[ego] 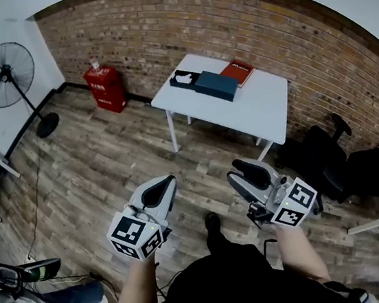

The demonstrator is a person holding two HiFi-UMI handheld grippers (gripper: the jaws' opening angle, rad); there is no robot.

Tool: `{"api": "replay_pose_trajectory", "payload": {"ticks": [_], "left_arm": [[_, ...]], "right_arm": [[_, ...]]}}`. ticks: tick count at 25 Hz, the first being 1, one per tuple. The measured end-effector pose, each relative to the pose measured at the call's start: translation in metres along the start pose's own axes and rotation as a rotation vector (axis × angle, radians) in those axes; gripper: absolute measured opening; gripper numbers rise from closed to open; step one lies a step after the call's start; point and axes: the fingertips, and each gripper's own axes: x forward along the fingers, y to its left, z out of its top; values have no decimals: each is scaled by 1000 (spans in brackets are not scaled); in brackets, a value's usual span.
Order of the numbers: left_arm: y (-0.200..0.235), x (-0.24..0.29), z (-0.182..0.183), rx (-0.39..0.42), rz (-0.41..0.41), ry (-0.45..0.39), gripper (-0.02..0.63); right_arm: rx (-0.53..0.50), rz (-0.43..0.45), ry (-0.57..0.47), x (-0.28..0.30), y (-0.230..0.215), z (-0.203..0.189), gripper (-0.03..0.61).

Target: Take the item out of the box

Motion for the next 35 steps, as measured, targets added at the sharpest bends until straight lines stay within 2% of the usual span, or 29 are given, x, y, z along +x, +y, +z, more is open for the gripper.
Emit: {"api": "replay_pose_trajectory", "payload": {"ticks": [7, 11, 16, 19, 24, 28, 35], "left_arm": [[74, 56, 9, 76, 130, 34, 3], [110, 94, 10, 54, 166, 54, 3], [144, 148, 18, 28, 163, 64, 3], [160, 182, 19, -21, 159, 46, 3], [181, 221, 15, -25, 181, 48, 3], [201, 236, 3, -58, 184, 63, 3], [268, 278, -7, -85, 147, 70, 3]], "right_arm": [[-17, 34, 65, 64, -84, -9, 129], [-18, 26, 111, 85, -135, -15, 104], [-41, -23, 144, 100, -196, -18, 65], [-67, -65, 174, 102, -231, -22, 39], [-74, -55, 214, 113, -265, -22, 26], [-65, -53, 248, 129, -284, -28, 26], [-40, -64, 296, 185, -333, -49, 26]]}}
